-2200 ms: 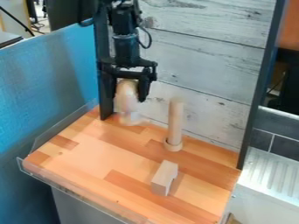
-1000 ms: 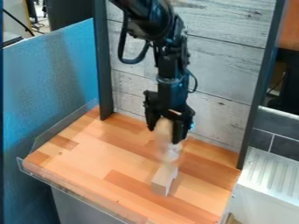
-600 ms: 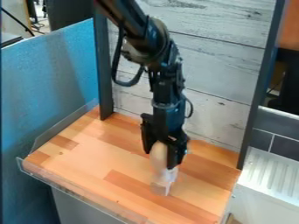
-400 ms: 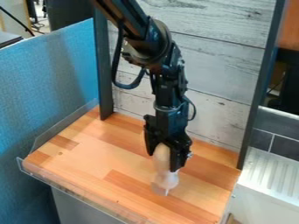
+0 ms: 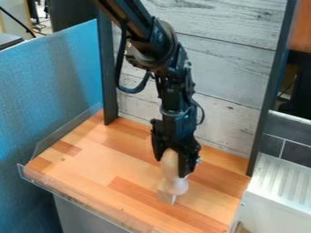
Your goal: Robot moved the object from the top left corner & placed it on the object at the center of the table
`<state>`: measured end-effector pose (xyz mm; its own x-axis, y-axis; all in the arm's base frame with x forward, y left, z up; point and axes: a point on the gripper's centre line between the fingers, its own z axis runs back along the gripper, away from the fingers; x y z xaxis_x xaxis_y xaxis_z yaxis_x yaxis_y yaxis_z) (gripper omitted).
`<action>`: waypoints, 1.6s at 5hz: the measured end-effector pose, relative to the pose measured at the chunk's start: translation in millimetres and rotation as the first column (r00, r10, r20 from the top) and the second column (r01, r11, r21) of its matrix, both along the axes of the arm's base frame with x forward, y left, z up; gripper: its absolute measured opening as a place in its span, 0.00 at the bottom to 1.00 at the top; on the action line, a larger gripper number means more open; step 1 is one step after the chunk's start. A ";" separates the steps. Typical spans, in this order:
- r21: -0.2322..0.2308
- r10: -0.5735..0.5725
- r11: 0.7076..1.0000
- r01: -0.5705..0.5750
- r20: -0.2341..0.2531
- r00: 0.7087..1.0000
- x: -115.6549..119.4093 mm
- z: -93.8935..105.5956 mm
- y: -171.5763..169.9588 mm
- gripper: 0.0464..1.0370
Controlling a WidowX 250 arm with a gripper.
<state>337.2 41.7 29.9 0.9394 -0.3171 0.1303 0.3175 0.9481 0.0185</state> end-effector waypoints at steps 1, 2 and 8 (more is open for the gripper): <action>-0.011 0.015 1.000 -0.014 0.036 0.999 12.5 10.9 0.6 0.87; -0.009 0.036 0.999 -0.036 0.046 0.998 16.0 14.0 7.9 0.87; -0.002 0.013 1.000 -0.013 0.035 0.999 10.5 -3.6 15.0 0.87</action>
<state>347.7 56.6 26.2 0.9384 -0.3044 0.1636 0.3041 0.9522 0.0278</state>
